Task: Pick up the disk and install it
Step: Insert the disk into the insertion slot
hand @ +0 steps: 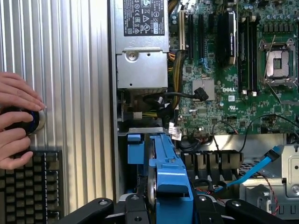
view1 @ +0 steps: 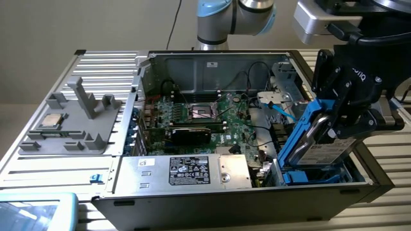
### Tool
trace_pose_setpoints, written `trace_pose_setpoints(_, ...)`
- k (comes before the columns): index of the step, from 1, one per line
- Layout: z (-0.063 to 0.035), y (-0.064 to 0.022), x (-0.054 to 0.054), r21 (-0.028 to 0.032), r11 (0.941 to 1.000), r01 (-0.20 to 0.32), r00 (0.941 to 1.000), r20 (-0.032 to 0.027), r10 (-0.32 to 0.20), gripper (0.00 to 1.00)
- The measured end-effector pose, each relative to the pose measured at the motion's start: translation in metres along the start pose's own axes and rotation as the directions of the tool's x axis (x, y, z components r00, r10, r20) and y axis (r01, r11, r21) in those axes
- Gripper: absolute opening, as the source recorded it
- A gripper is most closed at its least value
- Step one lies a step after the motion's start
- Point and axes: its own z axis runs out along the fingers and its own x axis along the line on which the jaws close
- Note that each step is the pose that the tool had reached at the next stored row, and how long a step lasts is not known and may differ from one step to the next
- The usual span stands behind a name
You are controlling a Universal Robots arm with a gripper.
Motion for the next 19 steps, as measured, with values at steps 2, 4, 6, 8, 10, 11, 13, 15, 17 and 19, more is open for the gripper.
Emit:
trace_pose_setpoints(2, 0.0012, 0.0001, -0.0006, 0.0005, 1.0000, 0.000, 1.0000, 0.0005, 0.000, 0.37)
trace_pose_setpoints(4, 0.0019, 0.0003, -0.0008, 0.0011, 1.0000, 0.000, 1.0000, 0.0005, 0.000, 0.37)
trace_pose_setpoints(6, 0.0021, 0.0002, -0.0008, 0.0012, 1.0000, 0.000, 1.0000, 0.0003, 0.000, 0.37)
trace_pose_setpoints(8, 0.0028, 0.0003, -0.0009, 0.0013, 1.0000, 0.000, 1.0000, 0.0008, 0.000, 0.37)
trace_pose_setpoints(10, 0.0033, 0.0003, -0.0009, 0.0013, 1.0000, 0.000, 1.0000, 0.0007, 0.000, 0.37)
trace_pose_setpoints(11, 0.0036, 0.0003, -0.0008, 0.0012, 1.0000, 0.000, 1.0000, 0.0006, 0.000, 0.37)
trace_pose_setpoints(13, 0.0043, 0.0004, -0.0008, 0.0012, 1.0000, 0.000, 1.0000, 0.0005, 0.000, 0.37)
trace_pose_setpoints(15, 0.0053, 0.0004, -0.0008, 0.0012, 1.0000, 0.000, 1.0000, 0.0006, 0.000, 0.37)
trace_pose_setpoints(17, 0.0061, 0.0004, -0.0008, 0.0012, 1.0000, 0.000, 1.0000, 0.0006, 0.000, 0.37)
trace_pose_setpoints(19, 0.0070, 0.0004, -0.0008, 0.0012, 1.0000, 0.000, 1.0000, 0.0005, 0.000, 0.37)
